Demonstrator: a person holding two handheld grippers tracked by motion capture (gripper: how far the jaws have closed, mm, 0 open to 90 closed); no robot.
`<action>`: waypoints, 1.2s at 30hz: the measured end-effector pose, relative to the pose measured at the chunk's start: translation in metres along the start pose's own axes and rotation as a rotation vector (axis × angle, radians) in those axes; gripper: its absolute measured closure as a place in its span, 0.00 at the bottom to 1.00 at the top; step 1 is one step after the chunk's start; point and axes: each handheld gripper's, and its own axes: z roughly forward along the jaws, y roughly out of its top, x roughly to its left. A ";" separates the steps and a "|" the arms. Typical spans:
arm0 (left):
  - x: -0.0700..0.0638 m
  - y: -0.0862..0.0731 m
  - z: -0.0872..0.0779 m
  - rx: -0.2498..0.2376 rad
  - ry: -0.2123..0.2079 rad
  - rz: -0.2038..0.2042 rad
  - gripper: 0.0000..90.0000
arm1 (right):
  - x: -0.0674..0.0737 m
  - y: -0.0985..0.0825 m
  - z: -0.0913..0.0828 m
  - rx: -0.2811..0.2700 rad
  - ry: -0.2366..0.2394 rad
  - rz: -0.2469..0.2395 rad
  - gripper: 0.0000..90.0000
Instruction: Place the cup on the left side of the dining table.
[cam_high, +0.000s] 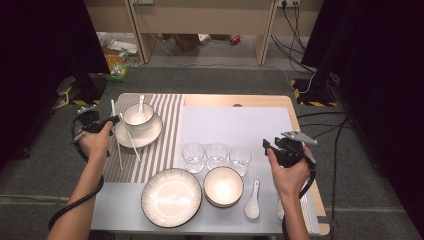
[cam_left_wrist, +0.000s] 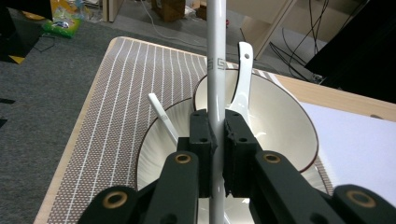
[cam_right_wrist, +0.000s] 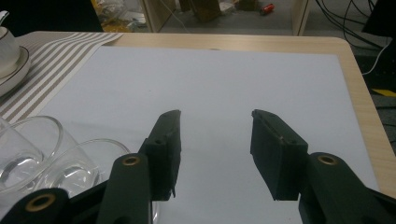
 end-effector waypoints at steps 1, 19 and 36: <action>0.000 0.000 0.001 0.007 0.000 -0.005 0.92 | 0.000 0.000 0.000 0.001 -0.001 0.000 0.59; 0.013 -0.003 0.036 0.124 0.096 -0.091 0.92 | 0.000 0.000 0.001 0.001 0.003 -0.004 0.59; 0.021 -0.014 0.051 0.171 0.151 -0.137 0.92 | 0.002 -0.001 0.002 0.002 0.007 -0.012 0.59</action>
